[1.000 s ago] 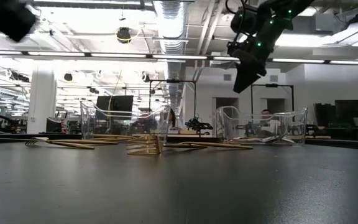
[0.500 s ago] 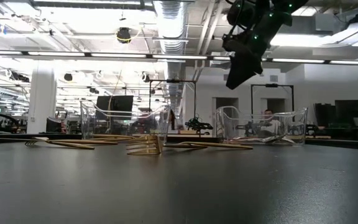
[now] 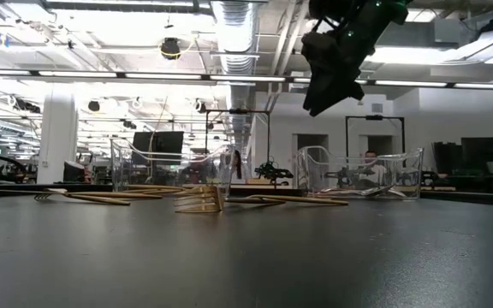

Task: Sort silverware by color (type)
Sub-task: Put the orange spoon into the top right transparent bin

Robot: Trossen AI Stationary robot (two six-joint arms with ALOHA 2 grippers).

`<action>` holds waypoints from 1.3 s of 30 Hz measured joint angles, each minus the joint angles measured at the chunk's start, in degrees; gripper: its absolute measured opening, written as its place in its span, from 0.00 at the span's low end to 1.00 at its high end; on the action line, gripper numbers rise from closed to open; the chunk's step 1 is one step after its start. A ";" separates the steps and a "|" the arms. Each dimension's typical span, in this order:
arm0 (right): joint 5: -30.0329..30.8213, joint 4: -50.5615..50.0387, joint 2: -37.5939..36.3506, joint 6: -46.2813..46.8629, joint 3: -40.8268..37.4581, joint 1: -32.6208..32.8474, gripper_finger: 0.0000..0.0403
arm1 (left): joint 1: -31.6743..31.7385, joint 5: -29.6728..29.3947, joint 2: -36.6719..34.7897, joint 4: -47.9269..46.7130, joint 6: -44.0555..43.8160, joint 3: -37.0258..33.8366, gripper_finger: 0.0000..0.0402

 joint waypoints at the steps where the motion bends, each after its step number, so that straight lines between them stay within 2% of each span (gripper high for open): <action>1: 0.00 -0.24 -0.15 0.88 0.00 0.58 0.38 | 0.01 0.04 0.00 -0.08 1.07 0.00 0.17; 6: -0.06 -1.00 -1.80 3.45 0.00 3.79 0.36 | 0.15 1.42 -0.48 -0.95 4.17 -0.05 0.02; 12: -1.63 -1.59 -4.97 7.30 0.00 7.11 0.29 | 0.28 3.84 -4.05 -3.72 6.99 0.15 0.01; 15: -2.68 -0.51 -5.82 10.54 0.00 8.61 0.28 | 1.11 2.60 -8.14 -7.99 9.65 0.24 0.01; 19: -3.85 0.92 -5.81 17.17 0.02 11.33 0.27 | 4.54 -4.09 -16.40 -16.56 13.97 0.24 0.01; 24: -4.06 1.34 -4.90 22.37 -0.04 16.21 0.27 | 12.08 -18.69 -28.26 -22.02 20.57 0.24 0.01; 28: -1.13 7.47 -5.07 24.24 0.00 18.36 0.31 | 18.93 -30.96 -36.23 -18.09 32.41 0.24 0.00; 31: 0.48 14.90 -5.01 24.28 0.00 18.28 0.35 | 25.12 -35.16 -40.53 -12.67 43.47 0.24 0.00; 35: 0.48 23.87 -3.93 22.39 0.04 17.20 0.43 | 34.13 -35.34 -43.16 -1.93 55.74 0.24 0.00; 39: 0.48 33.50 0.01 18.25 0.02 16.25 0.50 | 42.71 -31.26 -41.82 12.07 69.53 0.24 0.00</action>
